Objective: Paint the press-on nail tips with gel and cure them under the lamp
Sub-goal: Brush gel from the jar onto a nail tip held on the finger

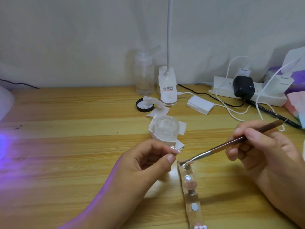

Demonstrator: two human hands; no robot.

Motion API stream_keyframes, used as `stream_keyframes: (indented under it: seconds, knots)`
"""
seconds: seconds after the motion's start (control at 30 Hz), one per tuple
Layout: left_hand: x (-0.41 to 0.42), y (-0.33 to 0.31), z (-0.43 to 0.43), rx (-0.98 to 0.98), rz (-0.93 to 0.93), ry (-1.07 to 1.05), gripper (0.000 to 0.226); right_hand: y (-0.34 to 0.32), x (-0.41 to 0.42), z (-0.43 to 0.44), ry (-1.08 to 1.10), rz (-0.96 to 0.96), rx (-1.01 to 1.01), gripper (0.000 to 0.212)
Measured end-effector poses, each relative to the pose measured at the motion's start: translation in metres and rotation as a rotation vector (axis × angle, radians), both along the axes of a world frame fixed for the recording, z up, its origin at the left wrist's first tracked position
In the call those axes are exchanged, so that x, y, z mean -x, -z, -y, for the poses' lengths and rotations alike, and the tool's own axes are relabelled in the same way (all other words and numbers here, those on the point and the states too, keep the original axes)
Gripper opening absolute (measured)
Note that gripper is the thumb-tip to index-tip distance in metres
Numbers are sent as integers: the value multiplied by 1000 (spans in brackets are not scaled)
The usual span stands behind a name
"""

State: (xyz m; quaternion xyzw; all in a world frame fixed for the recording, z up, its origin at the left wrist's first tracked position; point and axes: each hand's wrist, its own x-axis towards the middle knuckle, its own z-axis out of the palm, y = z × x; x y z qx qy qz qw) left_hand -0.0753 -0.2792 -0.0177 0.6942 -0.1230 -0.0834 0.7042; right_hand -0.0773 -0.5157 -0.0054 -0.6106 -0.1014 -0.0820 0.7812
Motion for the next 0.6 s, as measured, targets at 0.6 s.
stream_keyframes:
  seconds: [0.6]
  knots:
    - [2, 2, 0, -32, -28, -36, 24, 8, -5, 4, 120, 93, 157, 12]
